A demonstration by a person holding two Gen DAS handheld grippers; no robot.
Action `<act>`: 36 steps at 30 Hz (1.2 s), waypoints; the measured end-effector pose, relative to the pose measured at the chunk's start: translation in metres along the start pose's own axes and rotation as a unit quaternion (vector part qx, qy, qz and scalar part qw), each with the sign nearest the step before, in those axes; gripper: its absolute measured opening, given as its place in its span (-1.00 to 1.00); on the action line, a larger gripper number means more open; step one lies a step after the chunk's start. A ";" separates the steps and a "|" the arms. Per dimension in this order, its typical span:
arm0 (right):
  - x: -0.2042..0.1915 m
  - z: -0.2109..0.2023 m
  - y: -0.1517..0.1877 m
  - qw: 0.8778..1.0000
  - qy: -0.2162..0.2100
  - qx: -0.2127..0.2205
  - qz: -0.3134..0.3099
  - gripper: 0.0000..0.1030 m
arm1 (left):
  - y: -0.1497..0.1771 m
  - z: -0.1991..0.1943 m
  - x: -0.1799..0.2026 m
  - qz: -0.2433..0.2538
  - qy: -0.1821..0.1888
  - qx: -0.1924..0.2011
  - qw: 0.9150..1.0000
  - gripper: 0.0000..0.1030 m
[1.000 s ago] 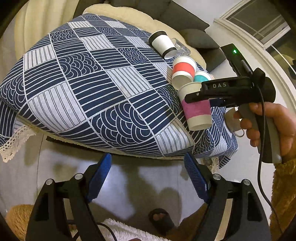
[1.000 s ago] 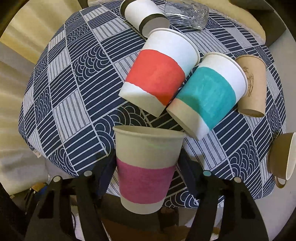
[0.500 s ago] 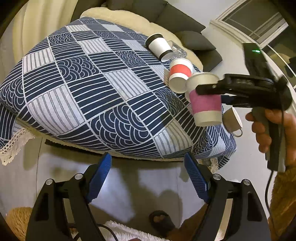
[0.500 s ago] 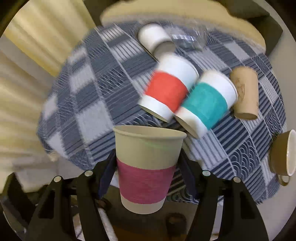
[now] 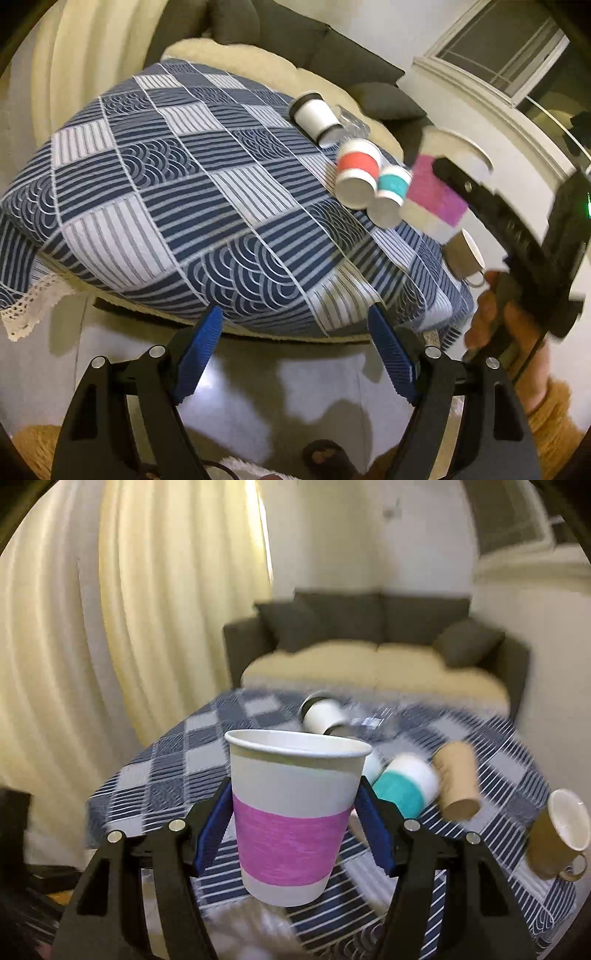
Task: Flip cup upright
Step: 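Carry the upright pink-banded cup with the right tool over the table, then lower the pink-banded cup onto the cloth and open the right tool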
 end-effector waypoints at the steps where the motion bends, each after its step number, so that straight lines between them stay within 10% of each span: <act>1: -0.003 0.001 0.003 1.000 0.005 0.010 -0.002 0.26 | -0.001 0.000 -0.002 -0.004 -0.001 0.004 1.000 0.53; 12: -0.023 0.004 0.055 0.978 0.165 0.114 -0.056 0.26 | -0.017 -0.013 -0.020 -0.027 -0.004 0.058 0.998 0.53; 36: -0.041 0.028 0.097 0.981 0.168 0.080 -0.057 0.43 | -0.016 -0.005 -0.014 -0.005 -0.017 0.065 0.998 0.53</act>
Point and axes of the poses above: each gripper's, at about its wrist camera, not at the fingertips, and z roughly the way its jaws point, x to its right, y to its underside, the point moved 3 cm from there along z, roughly the way its jaws point, and after that the axes turned 8 degrees about -z, right-handed, at the moved point
